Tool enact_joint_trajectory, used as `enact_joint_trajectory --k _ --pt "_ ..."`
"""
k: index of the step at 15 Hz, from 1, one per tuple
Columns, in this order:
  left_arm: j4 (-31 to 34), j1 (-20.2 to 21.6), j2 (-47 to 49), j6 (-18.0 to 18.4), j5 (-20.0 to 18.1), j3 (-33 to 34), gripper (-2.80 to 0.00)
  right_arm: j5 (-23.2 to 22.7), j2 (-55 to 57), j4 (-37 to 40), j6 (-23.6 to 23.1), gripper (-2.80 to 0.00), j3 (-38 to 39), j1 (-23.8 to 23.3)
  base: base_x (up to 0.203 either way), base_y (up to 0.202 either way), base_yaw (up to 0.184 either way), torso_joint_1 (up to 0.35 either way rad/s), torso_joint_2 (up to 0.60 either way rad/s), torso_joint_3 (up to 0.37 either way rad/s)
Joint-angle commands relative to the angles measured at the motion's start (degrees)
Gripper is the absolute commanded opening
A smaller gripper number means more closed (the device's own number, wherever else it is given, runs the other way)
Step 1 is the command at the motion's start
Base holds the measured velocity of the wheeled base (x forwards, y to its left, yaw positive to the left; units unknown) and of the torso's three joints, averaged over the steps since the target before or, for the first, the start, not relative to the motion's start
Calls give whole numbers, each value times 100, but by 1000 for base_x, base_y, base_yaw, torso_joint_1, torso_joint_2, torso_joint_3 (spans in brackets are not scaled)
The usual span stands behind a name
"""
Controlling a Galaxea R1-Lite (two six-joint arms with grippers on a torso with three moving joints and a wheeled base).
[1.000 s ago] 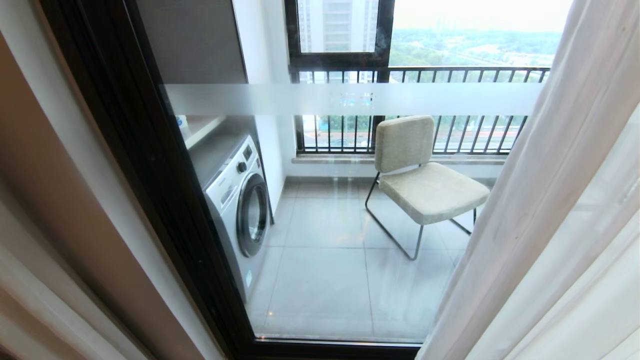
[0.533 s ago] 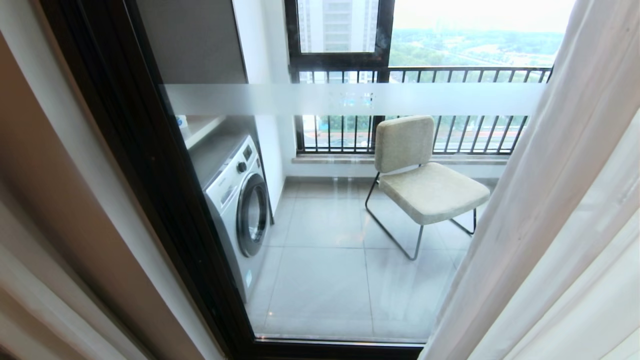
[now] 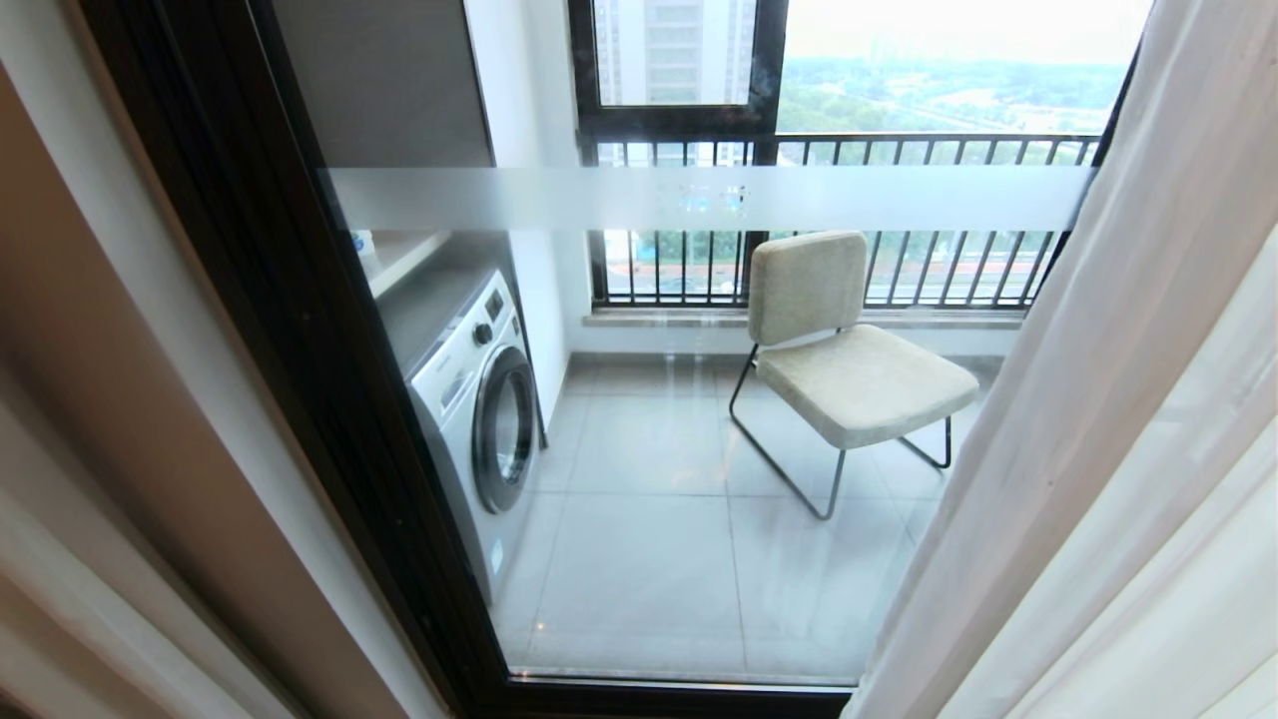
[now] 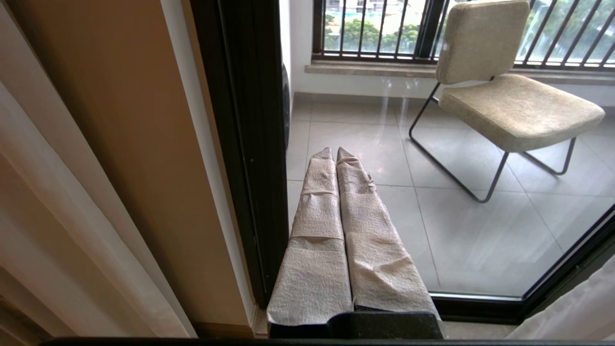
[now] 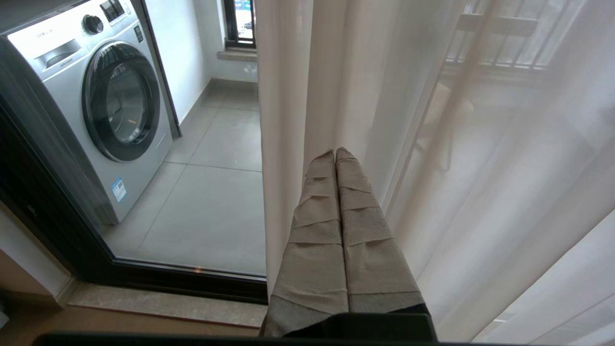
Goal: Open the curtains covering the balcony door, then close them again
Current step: Close the inner curtains on both sides
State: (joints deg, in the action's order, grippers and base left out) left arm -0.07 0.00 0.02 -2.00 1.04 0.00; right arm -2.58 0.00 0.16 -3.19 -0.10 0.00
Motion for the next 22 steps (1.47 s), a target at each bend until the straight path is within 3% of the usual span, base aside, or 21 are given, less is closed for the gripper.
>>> enact_joint_trajectory --k 1,18,22 --pt "-1 0 -2 -2 2 -5 -280 -5 0 2 -6 -280 1 0 0 0 0 0 0 0" --pt "-1 0 -2 -11 11 0 -280 -5 0 2 -6 -280 1 0 0 0 0 0 0 0" --pt "-1 0 -2 -11 11 0 -280 -5 0 2 -6 -280 1 0 0 150 -6 3 4 2"
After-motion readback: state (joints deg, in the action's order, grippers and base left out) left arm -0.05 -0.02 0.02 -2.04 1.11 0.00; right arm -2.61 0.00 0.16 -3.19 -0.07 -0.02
